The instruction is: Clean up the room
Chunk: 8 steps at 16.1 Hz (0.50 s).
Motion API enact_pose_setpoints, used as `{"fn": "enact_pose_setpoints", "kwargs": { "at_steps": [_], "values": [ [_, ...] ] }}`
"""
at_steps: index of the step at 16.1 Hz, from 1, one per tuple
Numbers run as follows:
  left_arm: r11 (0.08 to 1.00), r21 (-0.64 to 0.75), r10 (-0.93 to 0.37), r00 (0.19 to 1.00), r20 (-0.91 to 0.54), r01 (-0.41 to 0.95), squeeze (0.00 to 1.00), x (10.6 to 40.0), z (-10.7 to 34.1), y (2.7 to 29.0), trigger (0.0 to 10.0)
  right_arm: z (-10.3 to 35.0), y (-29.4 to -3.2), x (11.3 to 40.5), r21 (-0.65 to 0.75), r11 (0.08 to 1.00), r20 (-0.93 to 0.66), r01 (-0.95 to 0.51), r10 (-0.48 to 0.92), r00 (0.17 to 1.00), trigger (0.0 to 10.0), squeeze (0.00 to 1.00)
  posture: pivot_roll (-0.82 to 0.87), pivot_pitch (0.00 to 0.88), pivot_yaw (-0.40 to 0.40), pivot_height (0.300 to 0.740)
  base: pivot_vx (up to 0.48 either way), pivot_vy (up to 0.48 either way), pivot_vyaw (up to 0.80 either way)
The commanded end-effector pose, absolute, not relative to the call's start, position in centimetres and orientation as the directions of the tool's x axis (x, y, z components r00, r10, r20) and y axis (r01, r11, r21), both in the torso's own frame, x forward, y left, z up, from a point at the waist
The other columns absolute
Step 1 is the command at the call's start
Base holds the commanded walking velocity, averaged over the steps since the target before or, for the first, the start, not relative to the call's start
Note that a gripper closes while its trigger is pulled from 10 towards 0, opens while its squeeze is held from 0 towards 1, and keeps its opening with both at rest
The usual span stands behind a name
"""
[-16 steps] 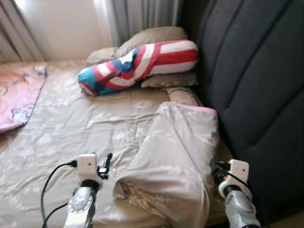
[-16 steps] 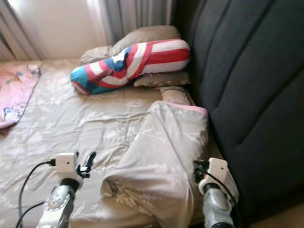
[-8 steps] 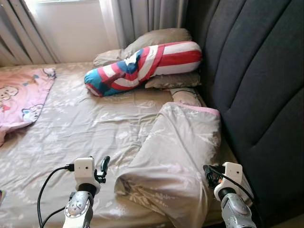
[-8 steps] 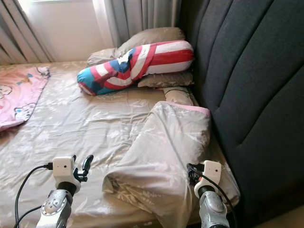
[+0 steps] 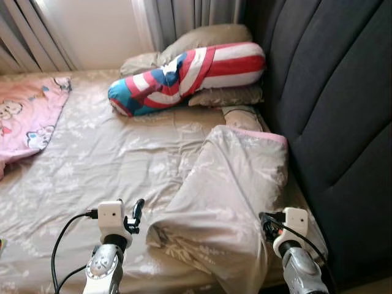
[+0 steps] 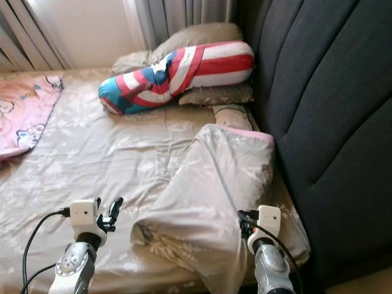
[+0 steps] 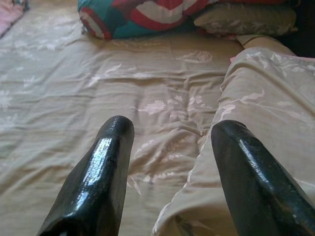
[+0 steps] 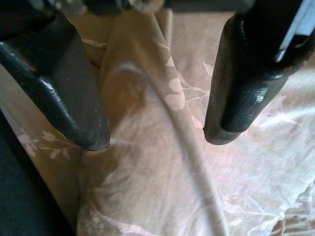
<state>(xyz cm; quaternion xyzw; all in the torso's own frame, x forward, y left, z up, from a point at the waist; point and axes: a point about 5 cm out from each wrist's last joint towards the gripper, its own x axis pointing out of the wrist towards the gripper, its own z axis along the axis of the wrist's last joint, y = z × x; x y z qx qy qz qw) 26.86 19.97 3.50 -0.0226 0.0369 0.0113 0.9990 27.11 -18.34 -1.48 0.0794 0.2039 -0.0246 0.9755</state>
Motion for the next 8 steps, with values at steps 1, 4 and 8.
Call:
{"fn": "enact_pose_setpoints", "kwargs": {
  "at_steps": [1, 4, 8],
  "values": [
    [0.998, -0.054, 0.014, 0.997, -0.082, -0.018, 0.0, 26.7, 3.6, 19.9, 10.0, -1.3, -17.8, 27.4, 0.155, 0.985, -0.396, 0.072, -0.005, 0.918, 10.0, 0.0, 0.01, 0.176, -0.007, 0.697, 0.0, 0.0, 0.0],
    [0.999, -0.042, -0.008, 0.998, -0.062, 0.005, 0.0, 26.1, 4.3, 19.9, 10.0, -1.2, -17.8, 27.7, 0.158, 0.982, -0.408, 0.101, -0.028, 0.913, 10.0, 0.0, 0.05, 0.252, 0.014, 0.693, 0.0, 0.0, 0.0],
    [1.0, 0.0, -0.014, 0.999, -0.053, 0.014, 0.0, 24.6, 5.5, 21.1, 10.0, -1.0, -17.7, 28.5, 0.221, 0.958, -0.446, 0.183, -0.067, 0.892, 10.0, 0.49, 0.1, 0.309, 0.043, 0.693, 0.0, 0.0, 0.0]
  ]
}}
